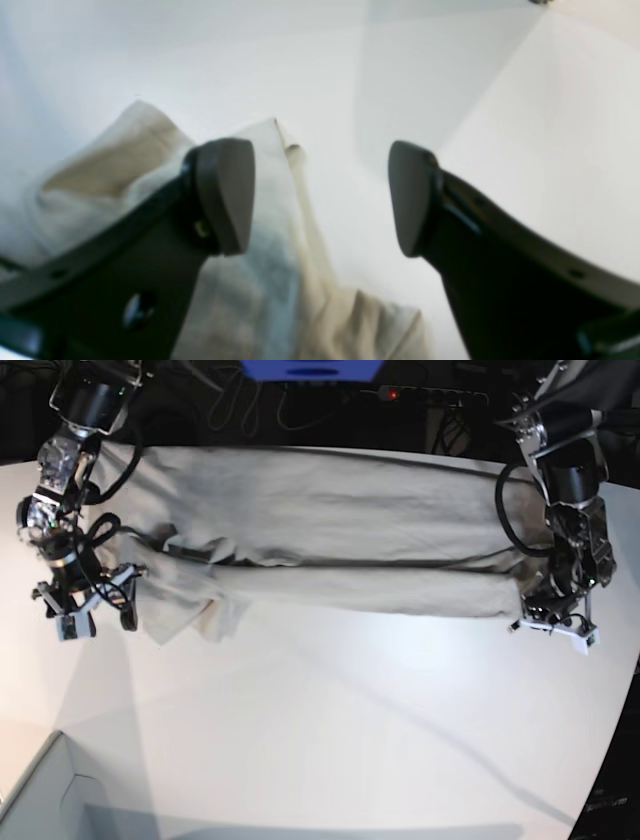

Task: Layout the t-shirt on the table in an organized manner, then fold the t-shirt properly
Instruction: 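Regrasp the folded edge with the right gripper and pull it outward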

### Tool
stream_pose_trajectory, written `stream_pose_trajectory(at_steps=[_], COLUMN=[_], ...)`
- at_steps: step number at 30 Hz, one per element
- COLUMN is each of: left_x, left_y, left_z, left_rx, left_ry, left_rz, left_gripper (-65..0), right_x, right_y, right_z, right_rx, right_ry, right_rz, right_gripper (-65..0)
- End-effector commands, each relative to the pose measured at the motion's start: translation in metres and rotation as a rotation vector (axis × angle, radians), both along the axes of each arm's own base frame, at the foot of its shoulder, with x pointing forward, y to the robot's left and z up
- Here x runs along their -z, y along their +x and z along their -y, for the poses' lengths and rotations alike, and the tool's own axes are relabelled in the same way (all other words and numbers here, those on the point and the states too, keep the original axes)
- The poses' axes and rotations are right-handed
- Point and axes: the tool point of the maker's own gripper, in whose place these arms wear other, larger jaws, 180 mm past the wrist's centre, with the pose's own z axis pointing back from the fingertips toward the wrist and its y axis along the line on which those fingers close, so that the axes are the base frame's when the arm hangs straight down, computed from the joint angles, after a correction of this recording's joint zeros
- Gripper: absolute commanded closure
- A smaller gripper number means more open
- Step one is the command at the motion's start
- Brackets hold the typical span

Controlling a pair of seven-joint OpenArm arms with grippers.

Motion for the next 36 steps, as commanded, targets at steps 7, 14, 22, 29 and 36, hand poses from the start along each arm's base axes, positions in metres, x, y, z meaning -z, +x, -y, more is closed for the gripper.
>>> stream_pose_trajectory(at_steps=[7, 14, 22, 29, 36], left_x=[-0.011, -0.010, -0.011, -0.039, -0.090], left_y=[0.008, 0.007, 0.008, 0.023, 0.042], left_z=[-0.006, -0.005, -0.006, -0.012, -0.015], left_rx=[-0.003, 0.000, -0.003, 0.003, 0.022], left_ry=[0.010, 0.010, 0.009, 0.048, 0.117], left_rz=[0.022, 0.019, 0.022, 0.099, 0.230], left_gripper=[-0.1, -0.1, -0.1, -0.1, -0.1], right_x=[-0.007, 0.038, 0.064, 0.052, -0.008], right_y=[0.037, 0.053, 0.044, 0.057, 0.101], right_z=[-0.027, -0.014, -0.014, -0.027, -0.017], right_rx=[-0.105, -0.085, -0.079, -0.129, -0.124], right_ry=[-0.041, 0.054, 0.109, 0.082, 0.033], right_rz=[-0.093, -0.241, -0.305, -0.270, -0.114], right_gripper=[-40.0, -40.0, -37.0, 0.0, 0.0])
